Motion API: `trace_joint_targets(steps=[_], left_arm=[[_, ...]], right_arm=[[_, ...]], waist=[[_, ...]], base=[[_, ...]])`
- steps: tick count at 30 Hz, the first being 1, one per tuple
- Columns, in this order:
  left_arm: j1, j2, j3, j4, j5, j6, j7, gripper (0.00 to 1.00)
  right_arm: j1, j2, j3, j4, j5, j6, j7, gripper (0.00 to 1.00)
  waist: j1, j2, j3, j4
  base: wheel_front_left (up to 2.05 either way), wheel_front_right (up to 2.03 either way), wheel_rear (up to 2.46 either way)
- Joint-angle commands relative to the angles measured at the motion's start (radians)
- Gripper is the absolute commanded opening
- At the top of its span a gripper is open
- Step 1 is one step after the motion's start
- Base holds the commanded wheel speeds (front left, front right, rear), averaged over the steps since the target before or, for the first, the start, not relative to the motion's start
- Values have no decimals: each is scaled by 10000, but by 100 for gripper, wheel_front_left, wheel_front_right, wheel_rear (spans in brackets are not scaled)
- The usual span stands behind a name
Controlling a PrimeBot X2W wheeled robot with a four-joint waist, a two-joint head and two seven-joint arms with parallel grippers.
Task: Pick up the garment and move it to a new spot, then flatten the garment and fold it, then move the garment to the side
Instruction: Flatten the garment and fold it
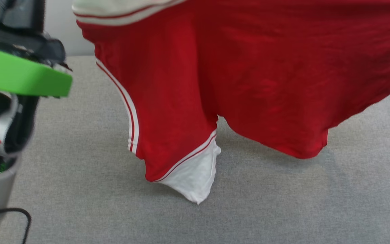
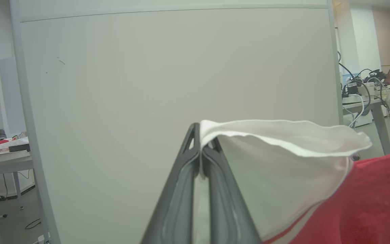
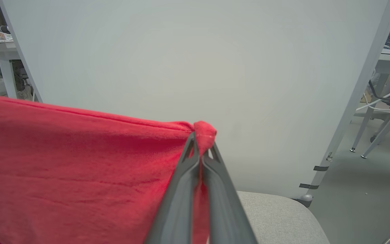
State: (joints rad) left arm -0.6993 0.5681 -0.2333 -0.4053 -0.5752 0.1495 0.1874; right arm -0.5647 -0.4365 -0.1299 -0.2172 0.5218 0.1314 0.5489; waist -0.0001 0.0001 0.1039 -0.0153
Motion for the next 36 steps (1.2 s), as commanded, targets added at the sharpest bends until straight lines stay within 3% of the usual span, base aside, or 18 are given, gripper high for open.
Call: trace_joint_targets(steps=[1, 9, 17, 21, 27, 36], left_arm=[[-443, 189, 81, 90, 104, -111, 127, 0], [-2655, 703, 143, 1082, 56, -924, 539, 0], [-5772, 935, 166, 2828, 295, -1887, 224, 0], [-7602, 810, -48, 4159, 656, -2216, -134, 0], [-10220, 488, -423, 6601, 1323, -2472, -1049, 0], [-12989, -242, -1024, 9851, 2239, -2608, -3263, 0]], right_arm=[[-330, 5, -16, 10, -104, -7, -93, 0], [-2436, -428, 363, 770, -399, -7, -282, 0], [-5385, -727, 1259, 2262, -919, -7, -909, 0], [-7028, -466, 1580, 3404, -1365, -7, -1383, 0], [-9307, 544, 1554, 5358, -2103, -7, -2326, 0], [-11553, 1164, 1412, 7937, -3201, -7, -4347, 0]], waist=[[1, -1, 510, -25], [1, -1, 2240, 57], [1, -1, 4302, 57], [1, -1, 5125, 22], [1, -1, 5945, -96], [1, -1, 6734, -2]], base=[[0, 0, 0], [0, 0, 0], [0, 0, 0], [0, 0, 0], [0, 0, 0], [0, 0, 0]])
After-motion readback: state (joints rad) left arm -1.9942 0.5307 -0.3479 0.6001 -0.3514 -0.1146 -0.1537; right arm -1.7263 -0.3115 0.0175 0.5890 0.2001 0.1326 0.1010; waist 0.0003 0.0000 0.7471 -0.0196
